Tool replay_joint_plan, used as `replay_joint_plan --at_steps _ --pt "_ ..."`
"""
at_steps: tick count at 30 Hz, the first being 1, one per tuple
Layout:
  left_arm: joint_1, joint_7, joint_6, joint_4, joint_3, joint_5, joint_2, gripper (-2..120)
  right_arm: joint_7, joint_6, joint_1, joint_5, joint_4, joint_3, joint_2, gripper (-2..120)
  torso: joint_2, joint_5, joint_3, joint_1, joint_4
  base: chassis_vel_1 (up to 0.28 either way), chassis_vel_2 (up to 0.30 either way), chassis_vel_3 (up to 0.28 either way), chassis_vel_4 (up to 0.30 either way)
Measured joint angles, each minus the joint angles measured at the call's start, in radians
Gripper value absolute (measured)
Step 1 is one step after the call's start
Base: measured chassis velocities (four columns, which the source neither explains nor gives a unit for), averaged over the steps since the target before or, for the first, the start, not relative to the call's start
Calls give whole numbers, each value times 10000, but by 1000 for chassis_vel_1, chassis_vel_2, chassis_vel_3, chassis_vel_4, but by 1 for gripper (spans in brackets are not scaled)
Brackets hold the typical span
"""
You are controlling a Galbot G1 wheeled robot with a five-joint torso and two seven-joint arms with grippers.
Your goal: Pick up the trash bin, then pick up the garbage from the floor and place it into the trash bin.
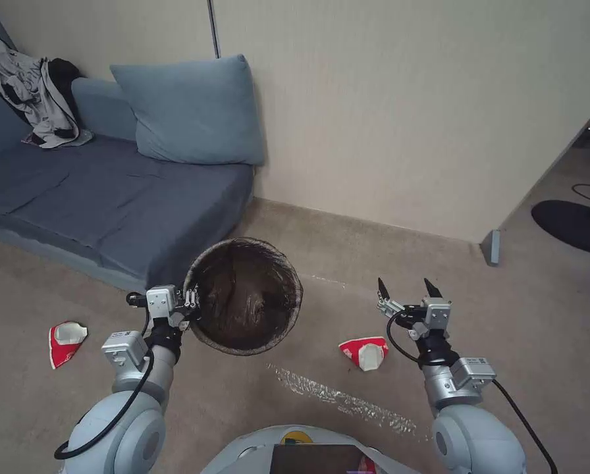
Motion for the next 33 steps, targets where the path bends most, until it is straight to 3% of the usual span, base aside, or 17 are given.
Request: replay_joint_plan --at_steps 7,24,33 --pt "7 23 1 -23 -14 -13 21 6 -133 -131 3 82 -171 161 -177 100 0 -1 1 0 -1 -43 77 51 -66" --pt "40 78 42 -89 -172 -70 84 6 -2016 -752 690 1307 -2680 1191 -2797 100 0 3 0 0 0 0 0 0 0" --pt "117 82 60 -90 -245 -81 108 6 -3031 -523 1306 1610 -4130 1062 -3769 100 0 2 0 0 1 0 0 0 0"
